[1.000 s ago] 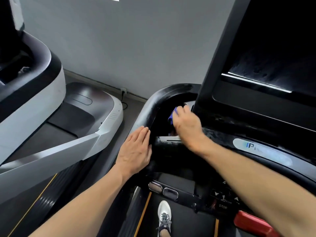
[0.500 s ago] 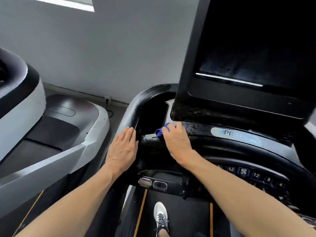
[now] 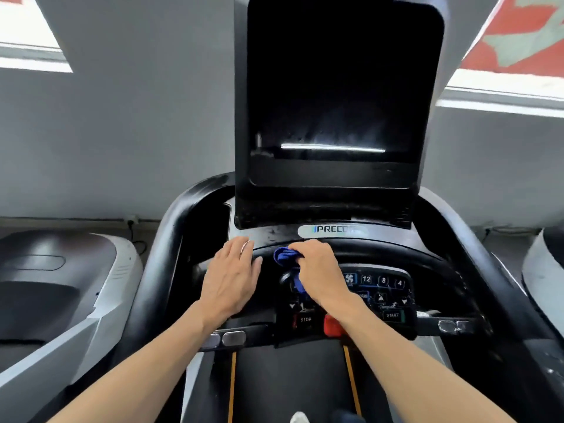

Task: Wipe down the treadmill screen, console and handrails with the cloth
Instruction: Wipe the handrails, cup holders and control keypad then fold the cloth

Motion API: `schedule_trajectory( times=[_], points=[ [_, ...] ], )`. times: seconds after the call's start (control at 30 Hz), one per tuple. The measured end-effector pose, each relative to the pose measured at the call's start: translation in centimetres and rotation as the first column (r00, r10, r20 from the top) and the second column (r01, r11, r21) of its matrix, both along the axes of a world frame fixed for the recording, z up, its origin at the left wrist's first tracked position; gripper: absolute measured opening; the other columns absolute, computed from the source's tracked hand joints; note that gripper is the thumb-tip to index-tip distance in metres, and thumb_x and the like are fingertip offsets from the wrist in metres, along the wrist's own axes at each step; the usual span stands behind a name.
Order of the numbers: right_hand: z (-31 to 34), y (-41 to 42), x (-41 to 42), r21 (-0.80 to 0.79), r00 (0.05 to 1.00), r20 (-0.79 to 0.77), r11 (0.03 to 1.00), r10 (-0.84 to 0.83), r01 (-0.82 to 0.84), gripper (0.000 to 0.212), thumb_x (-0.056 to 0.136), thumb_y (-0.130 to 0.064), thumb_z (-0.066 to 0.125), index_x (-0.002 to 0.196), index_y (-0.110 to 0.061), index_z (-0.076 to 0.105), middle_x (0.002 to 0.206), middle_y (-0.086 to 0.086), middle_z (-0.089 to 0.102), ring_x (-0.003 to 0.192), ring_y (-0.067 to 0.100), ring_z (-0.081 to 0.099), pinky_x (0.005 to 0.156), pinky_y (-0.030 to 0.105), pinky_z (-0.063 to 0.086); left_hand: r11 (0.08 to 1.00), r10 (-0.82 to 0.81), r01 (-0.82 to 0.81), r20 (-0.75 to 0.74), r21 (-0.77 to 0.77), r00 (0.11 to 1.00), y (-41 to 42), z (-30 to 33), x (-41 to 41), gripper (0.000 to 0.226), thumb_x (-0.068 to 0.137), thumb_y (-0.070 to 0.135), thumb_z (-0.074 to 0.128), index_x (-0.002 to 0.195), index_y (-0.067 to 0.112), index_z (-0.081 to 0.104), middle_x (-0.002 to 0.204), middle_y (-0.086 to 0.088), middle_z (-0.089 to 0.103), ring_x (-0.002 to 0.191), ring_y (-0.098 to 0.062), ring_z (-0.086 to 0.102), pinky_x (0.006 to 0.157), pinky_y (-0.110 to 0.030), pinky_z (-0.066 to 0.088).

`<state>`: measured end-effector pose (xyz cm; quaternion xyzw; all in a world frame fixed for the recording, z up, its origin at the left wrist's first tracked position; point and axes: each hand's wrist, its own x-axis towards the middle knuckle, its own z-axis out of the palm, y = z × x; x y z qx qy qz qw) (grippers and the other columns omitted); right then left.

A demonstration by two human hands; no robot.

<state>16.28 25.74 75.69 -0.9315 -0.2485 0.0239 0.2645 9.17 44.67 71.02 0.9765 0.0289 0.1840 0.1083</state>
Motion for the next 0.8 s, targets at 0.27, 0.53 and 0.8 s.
schedule_trajectory(
  times=[0.27,0.53,0.8],
  points=[
    [2.8,-10.0,3.8,0.169,0.961,-0.131,0.95,-0.243,0.264,0.03,0.09,-0.009,0.066,0.119,-0.016,0.071,0.11,0.003,0.07,0.105,0.02,0.061,0.086,0.018,0.038,0.979,-0.202,0.203,-0.108,-0.001,0.973,-6.7,1.9,5.3,0.049,0.102,0.042,0.034,0.12,0.009,0.064,0.12,-0.005,0.063,0.109,-0.025,0.061,0.093,-0.038,0.053],
    [2.3,-19.6,9.7,0.289,0.856,-0.33,0.821,-0.398,0.493,0.012,0.09,-0.025,0.073,0.095,-0.023,0.063,0.089,-0.008,0.064,0.085,0.014,0.061,0.071,0.027,0.042,0.96,-0.28,0.273,-0.168,-0.063,0.945,-15.3,3.1,12.6,0.058,0.099,0.047,0.029,0.126,0.01,0.064,0.127,-0.003,0.063,0.119,-0.024,0.058,0.103,-0.038,0.048],
    [-1.5,-30.2,15.3,0.252,0.705,-0.439,0.677,-0.556,0.691,0.023,0.082,-0.018,0.071,0.096,-0.035,0.065,0.088,-0.01,0.071,0.083,0.015,0.068,0.08,0.04,0.056,0.921,-0.384,0.388,-0.255,-0.039,0.887,-24.7,2.1,20.0,0.068,0.095,0.051,0.023,0.133,0.01,0.062,0.136,-0.002,0.06,0.129,-0.022,0.052,0.109,-0.034,0.043]
  ],
)
